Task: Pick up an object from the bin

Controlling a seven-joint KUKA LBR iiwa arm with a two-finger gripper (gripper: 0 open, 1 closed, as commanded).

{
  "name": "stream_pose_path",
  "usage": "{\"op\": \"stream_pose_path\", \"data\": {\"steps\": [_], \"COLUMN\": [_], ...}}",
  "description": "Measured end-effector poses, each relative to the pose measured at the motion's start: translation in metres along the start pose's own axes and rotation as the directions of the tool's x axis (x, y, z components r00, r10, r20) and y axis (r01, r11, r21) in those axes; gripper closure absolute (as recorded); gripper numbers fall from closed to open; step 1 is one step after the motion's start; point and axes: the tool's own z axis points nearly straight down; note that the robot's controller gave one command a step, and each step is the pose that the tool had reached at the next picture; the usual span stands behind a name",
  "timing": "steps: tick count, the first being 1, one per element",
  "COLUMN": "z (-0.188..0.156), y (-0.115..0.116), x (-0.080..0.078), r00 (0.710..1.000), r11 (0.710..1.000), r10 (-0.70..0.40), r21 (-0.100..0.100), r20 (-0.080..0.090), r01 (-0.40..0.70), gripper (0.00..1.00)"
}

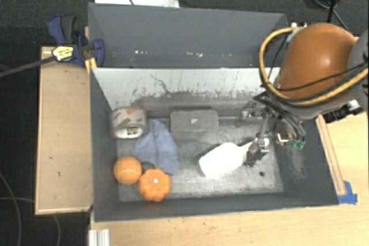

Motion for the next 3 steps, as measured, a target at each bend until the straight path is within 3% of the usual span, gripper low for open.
{"op": "stream_pose_path", "data": {"steps": [1, 2, 3], "z": [-0.004, 0.024, 0.167], "y": [0.000, 0.003, 0.038], "x": [-0.002, -0.003, -0.021], "r00": [1.000, 0.998, 0.983], "r11": [1.000, 0.998, 0.984], "r10": [0.000, -0.058, -0.181], "r21": [0.000, 0.001, -0.001], "r20": [0.009, 0.015, 0.009], "r01": [0.000, 0.058, 0.181], "gripper": [0.00, 0.00, 1.00]}}
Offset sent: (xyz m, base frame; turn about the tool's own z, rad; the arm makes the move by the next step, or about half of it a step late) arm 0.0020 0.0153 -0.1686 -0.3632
